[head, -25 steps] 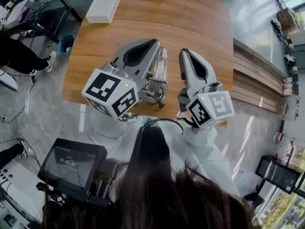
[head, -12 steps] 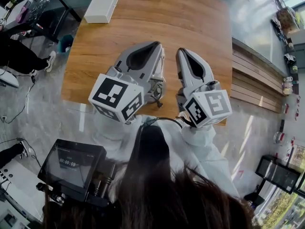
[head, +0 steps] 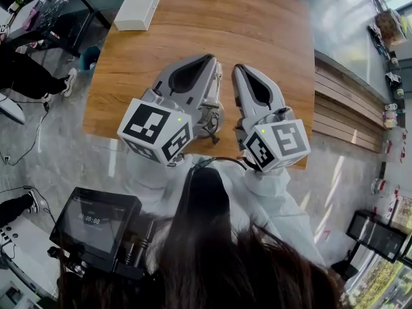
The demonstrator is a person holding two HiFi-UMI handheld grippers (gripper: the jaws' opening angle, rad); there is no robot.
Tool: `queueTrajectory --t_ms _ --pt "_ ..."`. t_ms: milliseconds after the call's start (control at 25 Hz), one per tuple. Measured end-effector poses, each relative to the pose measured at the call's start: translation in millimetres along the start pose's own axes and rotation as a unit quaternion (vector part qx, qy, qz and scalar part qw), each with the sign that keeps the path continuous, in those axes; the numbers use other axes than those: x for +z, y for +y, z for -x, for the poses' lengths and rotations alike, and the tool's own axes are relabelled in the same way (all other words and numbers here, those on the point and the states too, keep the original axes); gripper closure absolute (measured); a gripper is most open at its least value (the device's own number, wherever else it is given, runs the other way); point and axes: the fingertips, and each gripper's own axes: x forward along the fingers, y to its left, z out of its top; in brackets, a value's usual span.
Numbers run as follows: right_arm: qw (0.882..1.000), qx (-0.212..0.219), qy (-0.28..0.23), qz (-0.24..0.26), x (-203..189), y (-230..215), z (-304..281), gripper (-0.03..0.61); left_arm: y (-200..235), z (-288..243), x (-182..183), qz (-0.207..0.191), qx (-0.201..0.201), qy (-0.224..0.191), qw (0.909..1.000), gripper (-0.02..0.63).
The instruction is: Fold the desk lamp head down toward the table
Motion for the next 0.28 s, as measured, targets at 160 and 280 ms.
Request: queueTrajectory --t_ms 160,280 --pt "1.0 0.004 0.001 0.0 -0.6 2.5 -0.8 0.578 0.2 0.4 -1.6 0.0 0.0 0.001 1.0 0.614" --pt "1.0 0.004 0.002 0.001 -1.0 3.2 -1.4 0.578 -0.2 0.5 -2.9 -0.001 -0.001 0.001 1.0 0.613"
